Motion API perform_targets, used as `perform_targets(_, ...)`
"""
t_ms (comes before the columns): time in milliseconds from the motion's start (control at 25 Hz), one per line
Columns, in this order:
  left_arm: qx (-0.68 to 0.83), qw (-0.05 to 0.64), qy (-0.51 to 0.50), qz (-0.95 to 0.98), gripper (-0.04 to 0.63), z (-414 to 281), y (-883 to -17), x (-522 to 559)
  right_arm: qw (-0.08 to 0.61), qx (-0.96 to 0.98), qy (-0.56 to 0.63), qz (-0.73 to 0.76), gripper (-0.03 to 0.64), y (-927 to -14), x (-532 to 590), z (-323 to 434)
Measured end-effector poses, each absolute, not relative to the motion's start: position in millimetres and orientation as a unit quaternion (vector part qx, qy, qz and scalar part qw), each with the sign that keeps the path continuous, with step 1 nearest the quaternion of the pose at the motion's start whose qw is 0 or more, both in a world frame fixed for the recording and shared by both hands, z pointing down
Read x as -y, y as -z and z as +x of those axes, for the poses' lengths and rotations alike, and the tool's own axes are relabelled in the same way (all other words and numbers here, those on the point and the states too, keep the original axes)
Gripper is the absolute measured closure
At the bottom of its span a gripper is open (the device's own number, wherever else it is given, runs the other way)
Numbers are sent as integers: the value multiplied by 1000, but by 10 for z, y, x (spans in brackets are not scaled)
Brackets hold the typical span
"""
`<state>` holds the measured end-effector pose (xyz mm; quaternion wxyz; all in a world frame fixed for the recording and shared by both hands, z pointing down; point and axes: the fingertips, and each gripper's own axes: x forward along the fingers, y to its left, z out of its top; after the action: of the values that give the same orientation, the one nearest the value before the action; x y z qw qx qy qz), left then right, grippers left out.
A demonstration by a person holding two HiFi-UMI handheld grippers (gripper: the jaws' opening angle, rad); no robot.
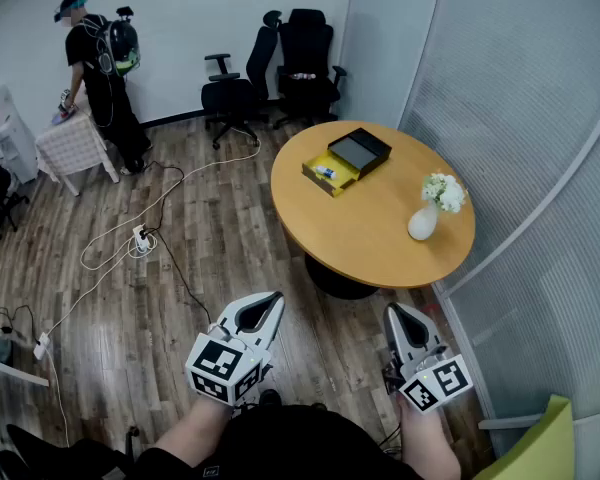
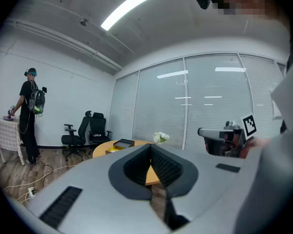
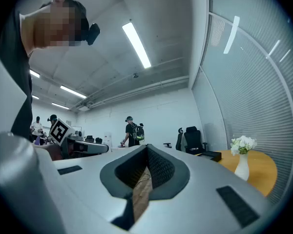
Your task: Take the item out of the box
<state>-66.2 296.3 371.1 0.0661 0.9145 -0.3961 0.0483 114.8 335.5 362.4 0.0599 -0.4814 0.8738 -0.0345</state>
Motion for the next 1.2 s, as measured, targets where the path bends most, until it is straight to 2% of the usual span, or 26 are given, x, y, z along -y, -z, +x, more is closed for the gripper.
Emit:
perform_targets(600,397,82,-53,913,583,-792,-3837,-2783,54,-859,57,-506,581,-3796,-3270,1260)
perform_targets(1200,405,94,-39,909,581,-1426,-3940,-2520,50,-859,64,-506,578,-3773,-2989,727)
